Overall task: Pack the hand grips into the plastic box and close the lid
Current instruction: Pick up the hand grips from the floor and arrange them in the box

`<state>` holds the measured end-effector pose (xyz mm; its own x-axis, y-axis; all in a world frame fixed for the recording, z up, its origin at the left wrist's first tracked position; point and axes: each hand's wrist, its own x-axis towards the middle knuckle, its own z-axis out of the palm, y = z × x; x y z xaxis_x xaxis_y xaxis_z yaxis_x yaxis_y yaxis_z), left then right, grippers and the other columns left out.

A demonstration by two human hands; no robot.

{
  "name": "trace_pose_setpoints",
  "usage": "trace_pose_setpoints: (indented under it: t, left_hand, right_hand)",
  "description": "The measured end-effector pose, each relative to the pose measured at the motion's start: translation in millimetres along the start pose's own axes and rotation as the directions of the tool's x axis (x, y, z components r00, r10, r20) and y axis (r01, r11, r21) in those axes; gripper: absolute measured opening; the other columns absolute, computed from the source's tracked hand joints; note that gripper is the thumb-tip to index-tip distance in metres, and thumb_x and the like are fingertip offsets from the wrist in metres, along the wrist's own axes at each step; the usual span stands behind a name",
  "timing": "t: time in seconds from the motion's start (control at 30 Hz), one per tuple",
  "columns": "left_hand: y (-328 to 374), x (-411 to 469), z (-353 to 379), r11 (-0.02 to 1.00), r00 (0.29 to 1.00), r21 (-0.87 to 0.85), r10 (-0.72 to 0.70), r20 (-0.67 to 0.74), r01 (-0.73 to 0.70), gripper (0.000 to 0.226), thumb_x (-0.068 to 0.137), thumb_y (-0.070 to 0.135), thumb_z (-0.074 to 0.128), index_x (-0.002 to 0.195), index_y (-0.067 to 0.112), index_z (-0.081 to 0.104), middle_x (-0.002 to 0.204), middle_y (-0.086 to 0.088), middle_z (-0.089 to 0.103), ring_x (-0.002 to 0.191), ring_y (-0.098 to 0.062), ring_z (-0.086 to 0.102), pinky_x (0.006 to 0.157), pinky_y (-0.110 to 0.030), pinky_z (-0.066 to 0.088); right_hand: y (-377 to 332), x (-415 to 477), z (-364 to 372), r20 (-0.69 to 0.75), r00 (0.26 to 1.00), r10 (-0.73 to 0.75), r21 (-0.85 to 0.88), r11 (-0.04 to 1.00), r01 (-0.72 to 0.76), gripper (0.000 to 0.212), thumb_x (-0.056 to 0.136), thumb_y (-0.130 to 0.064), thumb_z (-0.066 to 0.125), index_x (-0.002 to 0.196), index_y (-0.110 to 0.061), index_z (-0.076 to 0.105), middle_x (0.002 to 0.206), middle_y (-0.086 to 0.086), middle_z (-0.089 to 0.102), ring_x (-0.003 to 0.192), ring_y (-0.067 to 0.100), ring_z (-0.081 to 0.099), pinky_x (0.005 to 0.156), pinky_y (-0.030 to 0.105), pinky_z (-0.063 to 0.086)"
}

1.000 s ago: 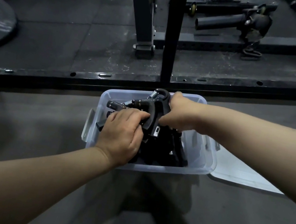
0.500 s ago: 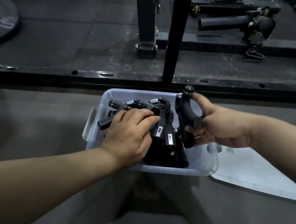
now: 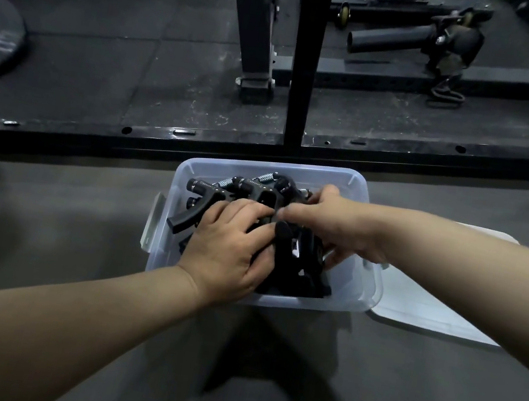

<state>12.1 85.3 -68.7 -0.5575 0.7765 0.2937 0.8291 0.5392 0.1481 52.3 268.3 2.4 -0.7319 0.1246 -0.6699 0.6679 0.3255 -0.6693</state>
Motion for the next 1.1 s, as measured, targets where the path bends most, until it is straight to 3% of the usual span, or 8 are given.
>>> trace_pose_setpoints:
  t: [0.13, 0.27, 0.43, 0.7, 0.83, 0.97, 1.03, 1.1]
  left_hand:
    - [0.0, -1.5, 1.9, 0.999, 1.000, -0.028, -0.019, 0.005, 0.019, 0.042, 0.090, 0.035, 0.048, 0.126, 0.025, 0.065, 0.123, -0.003, 0.062, 0.120, -0.025, 0.054, 0.098, -0.044, 0.039]
    - [-0.2, -1.0, 2.8, 0.998, 1.000, -0.049, -0.027, -0.011, 0.027, 0.042, 0.090, 0.035, 0.048, 0.126, 0.025, 0.065, 0.122, -0.002, 0.062, 0.120, -0.024, 0.054, 0.099, -0.044, 0.038]
    - [0.3, -0.9, 2.6, 0.998, 1.000, -0.051, -0.029, -0.009, 0.029, 0.042, 0.090, 0.035, 0.047, 0.126, 0.025, 0.065, 0.123, -0.002, 0.062, 0.120, -0.024, 0.054, 0.099, -0.045, 0.038]
    - [0.0, -2.4, 3.0, 0.998, 0.999, -0.056, -0.043, 0.000, 0.043, 0.043, 0.090, 0.036, 0.046, 0.128, 0.026, 0.064, 0.124, -0.001, 0.061, 0.121, -0.023, 0.053, 0.102, -0.042, 0.035]
    - [0.7, -1.8, 1.8, 0.997, 0.998, -0.059, -0.054, 0.012, 0.054, 0.044, 0.089, 0.037, 0.045, 0.128, 0.027, 0.063, 0.125, -0.001, 0.060, 0.122, -0.023, 0.051, 0.103, -0.043, 0.034]
    - [0.8, -2.1, 1.5, 0.997, 0.998, -0.058, -0.058, 0.016, 0.059, 0.045, 0.089, 0.037, 0.045, 0.128, 0.027, 0.064, 0.125, 0.000, 0.060, 0.122, -0.023, 0.051, 0.103, -0.043, 0.034]
    - [0.2, -2.3, 1.4, 0.997, 0.998, -0.056, -0.056, 0.017, 0.057, 0.045, 0.089, 0.037, 0.045, 0.129, 0.027, 0.063, 0.125, 0.000, 0.060, 0.123, -0.022, 0.051, 0.103, -0.042, 0.034]
    - [0.1, -2.4, 1.5, 0.997, 0.998, -0.057, -0.052, 0.017, 0.053, 0.045, 0.089, 0.037, 0.045, 0.128, 0.027, 0.064, 0.125, 0.000, 0.060, 0.122, -0.022, 0.051, 0.103, -0.042, 0.034]
  right_hand:
    - [-1.9, -7.9, -19.4, 0.071, 0.995, 0.072, 0.029, 0.997, -0.074, 0.022, 0.081, -0.017, 0.053, 0.098, -0.004, 0.061, 0.082, 0.015, 0.070, 0.077, 0.035, 0.070, 0.080, 0.058, 0.055]
    - [2.4, -14.7, -42.7, 0.014, 0.993, 0.119, 0.050, 0.992, -0.119, 0.017, 0.082, -0.010, 0.041, 0.086, 0.001, 0.052, 0.061, 0.014, 0.051, 0.056, 0.032, 0.057, 0.079, 0.061, 0.055]
    - [7.3, -2.7, -32.1, -0.121, 0.986, 0.114, -0.194, 0.972, -0.136, 0.025, 0.094, -0.019, 0.042, 0.105, 0.000, 0.054, 0.092, 0.020, 0.066, 0.079, 0.042, 0.071, 0.077, 0.049, 0.059]
    - [13.0, 13.9, -10.7, -0.173, 0.971, 0.164, -0.561, 0.794, -0.234, 0.025, 0.099, -0.024, 0.045, 0.098, -0.003, 0.060, 0.083, 0.017, 0.073, 0.072, 0.030, 0.074, 0.070, 0.034, 0.061]
    - [21.9, 19.4, -7.4, -0.118, 0.992, 0.043, -0.587, 0.803, -0.104, 0.012, 0.092, -0.017, 0.054, 0.087, -0.009, 0.062, 0.078, 0.005, 0.064, 0.080, 0.026, 0.070, 0.065, 0.033, 0.057]
    - [26.3, 14.0, 17.2, -0.059, 0.993, 0.102, -0.796, 0.595, -0.109, 0.031, 0.096, -0.012, 0.051, 0.125, -0.005, 0.059, 0.126, 0.008, 0.059, 0.115, 0.027, 0.057, 0.097, 0.032, 0.044]
    - [28.3, 17.2, 16.1, -0.014, 0.994, 0.113, -0.844, 0.531, -0.072, 0.032, 0.097, -0.012, 0.049, 0.128, -0.006, 0.057, 0.129, 0.010, 0.057, 0.117, 0.027, 0.056, 0.092, 0.029, 0.043]
    - [28.5, 13.5, 7.9, 0.040, 0.991, 0.127, -0.868, 0.496, -0.028, 0.030, 0.097, -0.013, 0.047, 0.124, -0.007, 0.059, 0.120, 0.008, 0.060, 0.097, 0.024, 0.060, 0.078, 0.028, 0.044]
